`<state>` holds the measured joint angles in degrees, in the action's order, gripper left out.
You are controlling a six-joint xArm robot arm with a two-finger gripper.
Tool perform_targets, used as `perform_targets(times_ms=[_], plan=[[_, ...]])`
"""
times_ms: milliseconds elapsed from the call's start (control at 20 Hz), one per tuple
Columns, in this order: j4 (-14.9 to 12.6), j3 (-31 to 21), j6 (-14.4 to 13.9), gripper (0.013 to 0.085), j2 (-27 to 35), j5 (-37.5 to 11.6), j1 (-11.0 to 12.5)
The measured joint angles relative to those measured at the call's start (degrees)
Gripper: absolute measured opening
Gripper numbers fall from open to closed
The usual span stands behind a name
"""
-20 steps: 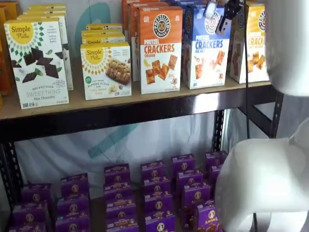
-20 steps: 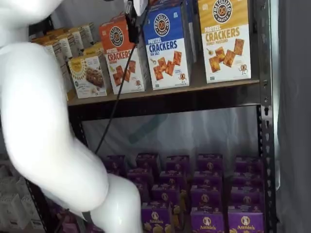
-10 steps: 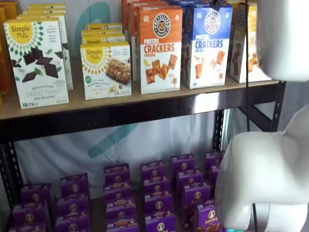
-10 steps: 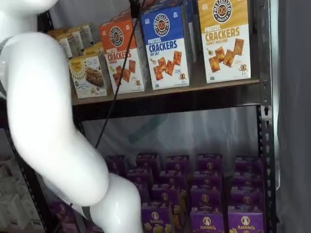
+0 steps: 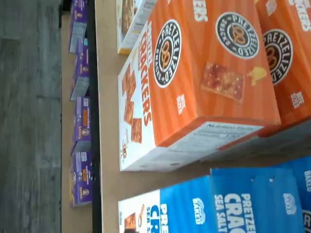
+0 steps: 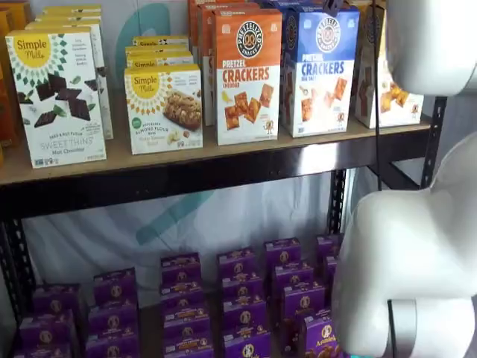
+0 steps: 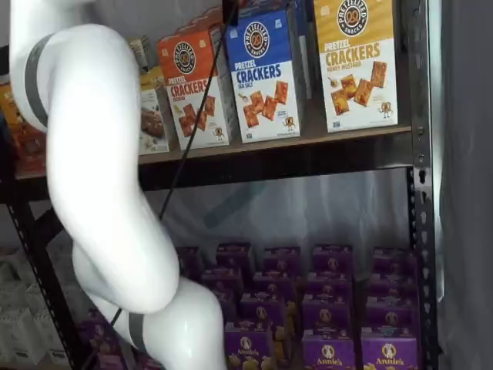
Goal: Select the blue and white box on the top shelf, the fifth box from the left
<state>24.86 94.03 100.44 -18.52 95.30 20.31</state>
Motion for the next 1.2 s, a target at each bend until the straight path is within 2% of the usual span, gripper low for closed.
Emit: perform_targets(times_ms=[800, 1200], plan=[[-2.2, 0.5, 1.0, 0.085, 5.5, -3.9, -1.7], [-5.9, 3.1, 1.4, 0.085, 7.9, -0.1, -2.5]])
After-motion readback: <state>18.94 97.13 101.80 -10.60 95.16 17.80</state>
